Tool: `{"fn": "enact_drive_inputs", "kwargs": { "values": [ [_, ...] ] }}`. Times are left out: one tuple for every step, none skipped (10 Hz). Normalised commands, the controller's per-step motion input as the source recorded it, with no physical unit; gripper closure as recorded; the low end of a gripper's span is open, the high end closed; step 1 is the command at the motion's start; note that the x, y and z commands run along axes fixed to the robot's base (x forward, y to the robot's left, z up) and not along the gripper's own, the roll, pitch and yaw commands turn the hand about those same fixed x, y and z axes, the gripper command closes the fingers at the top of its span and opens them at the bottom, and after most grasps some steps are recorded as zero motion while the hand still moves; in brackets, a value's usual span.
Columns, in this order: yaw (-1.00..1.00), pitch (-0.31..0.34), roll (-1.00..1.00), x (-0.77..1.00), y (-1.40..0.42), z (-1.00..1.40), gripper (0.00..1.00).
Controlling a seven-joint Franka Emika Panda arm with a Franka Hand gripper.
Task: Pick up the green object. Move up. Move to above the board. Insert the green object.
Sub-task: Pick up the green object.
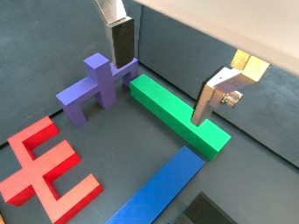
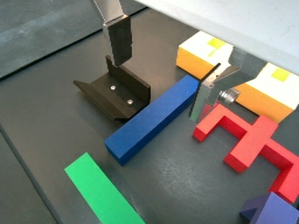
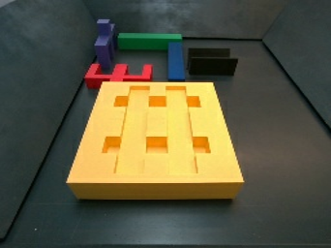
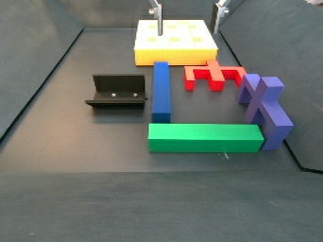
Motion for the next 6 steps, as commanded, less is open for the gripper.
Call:
{"fn": "enact_drive_inputs", "kwargs": {
  "values": [
    [0.00,0.000,0.00,0.00,0.05,0.00,0.00],
    [0.00,0.000,0.02,0.00,0.06,-0.19,0.00],
    [-0.41,0.000,0.00,-0.10,0.52,-0.17,0.00],
    [-0.74,0.000,0.00,-0.23,0.23,-0.05,0.00],
    [-1.00,0.000,0.00,-0.13,0.00,-0.07,0.00],
    [-1.00,0.000,0.00,-0.13,0.00,-0.08,0.00]
  ]
}}
